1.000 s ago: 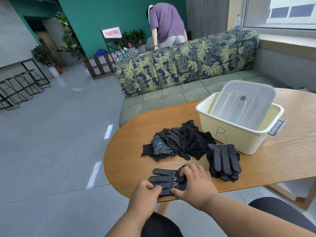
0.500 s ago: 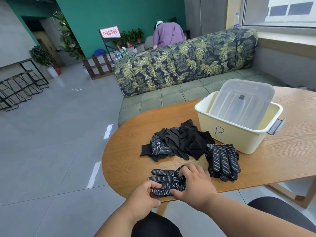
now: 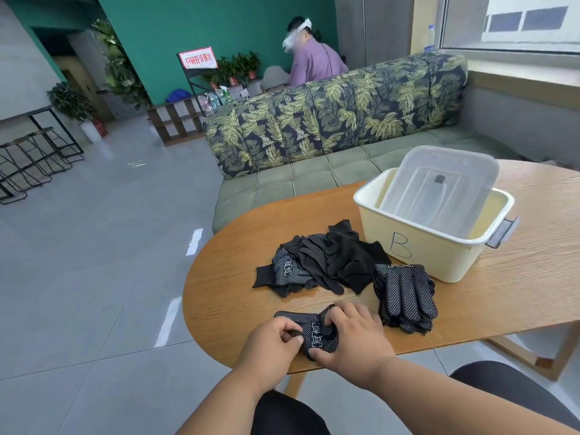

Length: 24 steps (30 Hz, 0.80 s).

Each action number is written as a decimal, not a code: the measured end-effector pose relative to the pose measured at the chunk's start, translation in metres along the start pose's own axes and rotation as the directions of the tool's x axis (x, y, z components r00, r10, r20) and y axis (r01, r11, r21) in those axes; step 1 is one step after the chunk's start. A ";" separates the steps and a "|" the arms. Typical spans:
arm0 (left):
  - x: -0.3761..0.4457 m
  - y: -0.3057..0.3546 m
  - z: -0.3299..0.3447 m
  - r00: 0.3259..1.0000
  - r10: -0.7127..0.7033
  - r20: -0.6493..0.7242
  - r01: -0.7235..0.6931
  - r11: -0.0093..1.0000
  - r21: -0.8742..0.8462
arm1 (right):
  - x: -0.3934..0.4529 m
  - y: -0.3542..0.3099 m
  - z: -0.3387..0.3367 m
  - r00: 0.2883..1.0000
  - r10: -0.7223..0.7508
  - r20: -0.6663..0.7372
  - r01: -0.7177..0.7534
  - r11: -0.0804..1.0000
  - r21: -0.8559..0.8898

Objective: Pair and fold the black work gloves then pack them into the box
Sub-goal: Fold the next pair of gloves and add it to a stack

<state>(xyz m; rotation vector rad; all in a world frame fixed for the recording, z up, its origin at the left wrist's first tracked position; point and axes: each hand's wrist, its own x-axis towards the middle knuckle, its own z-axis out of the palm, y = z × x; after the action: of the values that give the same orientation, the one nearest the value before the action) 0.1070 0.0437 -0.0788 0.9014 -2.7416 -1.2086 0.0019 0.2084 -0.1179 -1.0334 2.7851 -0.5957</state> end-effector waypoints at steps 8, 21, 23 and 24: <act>-0.003 0.005 0.021 0.988 -0.021 -0.151 0.029 0.998 0.054 | 0.000 0.000 0.003 0.999 -0.013 -0.053 0.015 0.999 0.030; -0.006 0.008 0.039 0.948 0.314 -0.057 -0.230 0.797 0.558 | 0.008 0.001 -0.001 0.996 0.082 0.031 -0.085 0.989 0.122; -0.012 0.008 0.047 0.947 0.313 -0.068 -0.213 0.773 0.598 | 0.013 0.000 -0.008 0.989 0.133 0.071 -0.145 0.969 0.201; -0.014 0.007 0.052 0.944 0.318 -0.087 -0.204 0.770 0.605 | 0.016 -0.001 -0.012 0.983 0.160 0.088 -0.177 0.953 0.246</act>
<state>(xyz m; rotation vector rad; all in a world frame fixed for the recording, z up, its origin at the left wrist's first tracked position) 0.1030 0.0894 -0.1076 0.5640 -2.9798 -0.1918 -0.0123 0.2013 -0.1055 -0.7418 2.6159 -0.8475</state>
